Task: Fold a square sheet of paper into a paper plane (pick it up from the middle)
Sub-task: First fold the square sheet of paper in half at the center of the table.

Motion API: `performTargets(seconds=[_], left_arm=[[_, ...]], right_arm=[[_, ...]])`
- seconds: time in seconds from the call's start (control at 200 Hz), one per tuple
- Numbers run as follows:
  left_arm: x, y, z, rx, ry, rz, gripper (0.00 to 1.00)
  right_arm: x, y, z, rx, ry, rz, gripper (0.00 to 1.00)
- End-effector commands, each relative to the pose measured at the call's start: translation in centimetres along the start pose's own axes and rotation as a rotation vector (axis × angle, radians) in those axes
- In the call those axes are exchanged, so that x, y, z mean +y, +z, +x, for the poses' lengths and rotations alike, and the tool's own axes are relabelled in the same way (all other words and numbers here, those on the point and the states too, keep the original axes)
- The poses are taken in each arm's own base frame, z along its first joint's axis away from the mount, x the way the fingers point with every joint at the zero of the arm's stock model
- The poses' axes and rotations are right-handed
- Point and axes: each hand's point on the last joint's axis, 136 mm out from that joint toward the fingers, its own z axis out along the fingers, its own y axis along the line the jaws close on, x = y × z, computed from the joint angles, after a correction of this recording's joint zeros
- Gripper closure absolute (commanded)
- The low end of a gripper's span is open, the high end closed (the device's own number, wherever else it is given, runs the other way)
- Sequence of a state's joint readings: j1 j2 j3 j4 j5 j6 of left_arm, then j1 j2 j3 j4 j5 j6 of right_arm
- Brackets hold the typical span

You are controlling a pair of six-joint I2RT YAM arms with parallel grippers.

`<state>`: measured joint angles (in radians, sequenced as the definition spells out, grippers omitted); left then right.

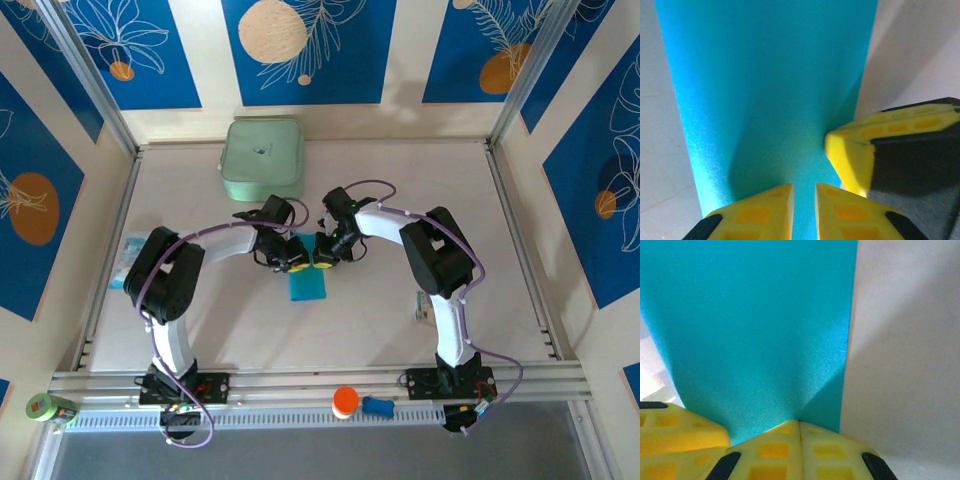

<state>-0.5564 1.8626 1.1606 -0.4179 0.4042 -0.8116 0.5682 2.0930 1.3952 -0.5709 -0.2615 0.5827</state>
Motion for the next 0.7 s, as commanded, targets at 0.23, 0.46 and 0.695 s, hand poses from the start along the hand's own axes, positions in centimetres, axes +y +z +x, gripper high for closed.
performTargets(seconds=[0.23, 0.46, 0.695], left_arm=[[0.9, 0.5, 0.2, 0.03, -0.005, -0.056, 0.82], [2.6, 0.8, 0.3, 0.043, 0.055, -0.079, 0.81], [4.3, 1.0, 0.4, 0.052, 0.076, -0.028, 0.8]], right_arm=[[-7.3, 3.2, 3.2, 0.119, 0.091, 0.26, 0.97], [-7.6, 3.2, 3.2, 0.124, 0.082, 0.268, 0.97], [-8.0, 3.3, 3.4, 0.134, 0.07, 0.277, 0.97]])
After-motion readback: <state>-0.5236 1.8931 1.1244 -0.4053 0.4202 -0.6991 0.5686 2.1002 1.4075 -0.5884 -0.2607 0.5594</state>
